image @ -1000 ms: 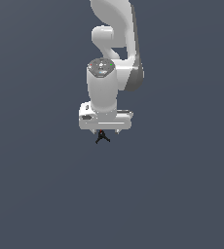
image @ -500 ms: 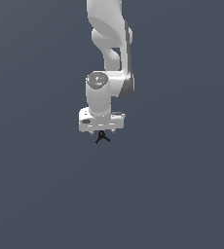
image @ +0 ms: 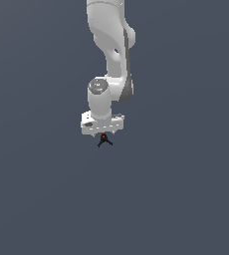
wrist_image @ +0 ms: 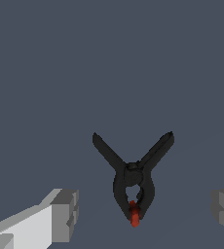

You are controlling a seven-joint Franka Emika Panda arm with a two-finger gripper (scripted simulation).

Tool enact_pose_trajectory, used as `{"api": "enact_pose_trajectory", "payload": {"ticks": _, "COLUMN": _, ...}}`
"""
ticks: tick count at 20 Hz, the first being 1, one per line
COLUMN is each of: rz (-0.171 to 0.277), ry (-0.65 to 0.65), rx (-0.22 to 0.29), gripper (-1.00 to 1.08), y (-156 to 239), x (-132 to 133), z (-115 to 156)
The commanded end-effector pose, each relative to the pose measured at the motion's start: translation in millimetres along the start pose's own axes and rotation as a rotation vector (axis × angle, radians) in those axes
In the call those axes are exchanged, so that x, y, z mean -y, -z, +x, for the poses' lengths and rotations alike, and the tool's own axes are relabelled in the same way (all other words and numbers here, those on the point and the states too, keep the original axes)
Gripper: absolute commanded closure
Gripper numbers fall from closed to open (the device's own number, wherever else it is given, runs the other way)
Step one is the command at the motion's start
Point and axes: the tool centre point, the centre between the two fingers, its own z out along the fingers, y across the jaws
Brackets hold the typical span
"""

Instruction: Pick up the object and move it to a goal position.

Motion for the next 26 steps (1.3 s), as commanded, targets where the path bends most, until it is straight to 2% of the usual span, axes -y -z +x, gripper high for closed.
{"api": "enact_pose_trajectory", "payload": {"ticks": 1, "rz": 0.000, "ry": 0.007, "rx": -0.001, "gripper": -0.92, "y": -2.6, "x": -0.1, "z": -2.8}}
{"api": "enact_pose_trajectory", "payload": {"ticks": 7, "rz": 0.000, "ry": 0.005, "rx": 0.000, "gripper": -0.92, "y": -6.8, "x": -0.2, "z": -2.4}}
{"api": "enact_pose_trajectory", "payload": {"ticks": 16, "rz": 0.000, "ry": 0.007, "rx": -0.001, "gripper": -0.92, "y": -43.5, "x": 0.3, "z": -3.9}}
{"api": "enact_pose_trajectory", "payload": {"ticks": 22, "rz": 0.000, "ry": 0.008, "rx": -0.001, "gripper": -0.92, "y": -52.9, "x": 0.0, "z": -3.4}}
{"api": "enact_pose_trajectory", "payload": {"ticks": 23, "rz": 0.000, "ry": 0.008, "rx": -0.001, "gripper": 1.08, "y": -52.9, "x": 0.0, "z": -3.4}}
{"api": "enact_pose_trajectory", "payload": {"ticks": 26, "rz": 0.000, "ry": 0.008, "rx": -0.001, "gripper": 1.08, "y": -52.9, "x": 0.0, "z": -3.4}}
